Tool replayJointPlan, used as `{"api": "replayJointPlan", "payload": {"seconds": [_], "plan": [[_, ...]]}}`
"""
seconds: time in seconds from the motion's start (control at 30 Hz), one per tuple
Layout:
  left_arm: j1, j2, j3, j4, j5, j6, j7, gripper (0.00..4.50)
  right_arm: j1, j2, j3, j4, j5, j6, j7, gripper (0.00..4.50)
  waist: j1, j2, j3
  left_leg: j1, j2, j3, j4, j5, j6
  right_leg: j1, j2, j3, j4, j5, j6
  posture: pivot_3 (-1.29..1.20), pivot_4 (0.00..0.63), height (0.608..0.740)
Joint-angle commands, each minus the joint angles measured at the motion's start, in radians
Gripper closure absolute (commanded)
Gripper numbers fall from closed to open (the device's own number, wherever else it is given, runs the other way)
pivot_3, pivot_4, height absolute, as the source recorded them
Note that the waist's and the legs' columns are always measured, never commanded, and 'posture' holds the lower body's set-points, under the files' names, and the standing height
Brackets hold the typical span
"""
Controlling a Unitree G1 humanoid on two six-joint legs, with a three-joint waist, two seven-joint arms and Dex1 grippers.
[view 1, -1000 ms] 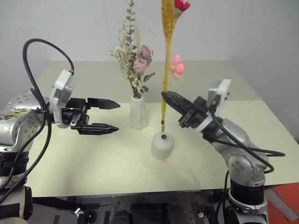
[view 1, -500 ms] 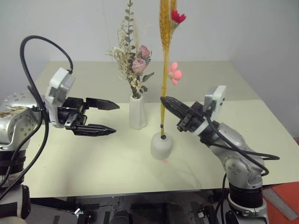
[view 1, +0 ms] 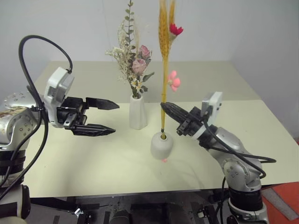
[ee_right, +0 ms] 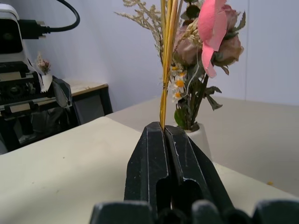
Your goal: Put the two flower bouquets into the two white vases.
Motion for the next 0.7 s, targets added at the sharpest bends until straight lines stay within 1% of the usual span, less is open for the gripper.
{"api": "replayJointPlan", "payload": {"seconds": [0.03,0.57,0.67,0.7], "plan": [[-0.025,0.017,0.022,-0.009,-0.010,0.000,-0.001,0.00,0.005,0.004,0.000,-0.001,-0.014,-0.047,0.002,4.47,0.000,0.000,0.000,0.000,0.000,0.000,0.000,0.000,0.000,0.000,0.000,0.000,0.000,0.000,0.000,0.00,0.150,0.740],[-0.028,0.012,0.019,0.001,0.005,-0.021,-0.004,0.00,0.078,-0.001,0.035,0.033,-0.073,-0.110,0.015,4.47,0.000,0.000,0.000,0.000,0.000,0.000,0.000,0.000,0.000,0.000,0.000,0.000,0.000,0.000,0.000,0.00,0.150,0.740],[-0.026,0.010,0.019,0.003,0.008,-0.024,-0.004,0.00,0.094,-0.004,0.038,0.034,-0.081,-0.124,0.019,3.75,0.000,0.000,0.000,0.000,0.000,0.000,0.000,0.000,0.000,0.000,0.000,0.000,0.000,0.000,0.000,0.00,0.150,0.740],[-0.025,0.008,0.019,0.003,0.010,-0.025,-0.003,0.00,0.101,-0.006,0.038,0.032,-0.082,-0.127,0.021,3.43,0.000,0.000,0.000,0.000,0.000,0.000,0.000,0.000,0.000,0.000,0.000,0.000,0.000,0.000,0.000,0.00,0.150,0.740]]}}
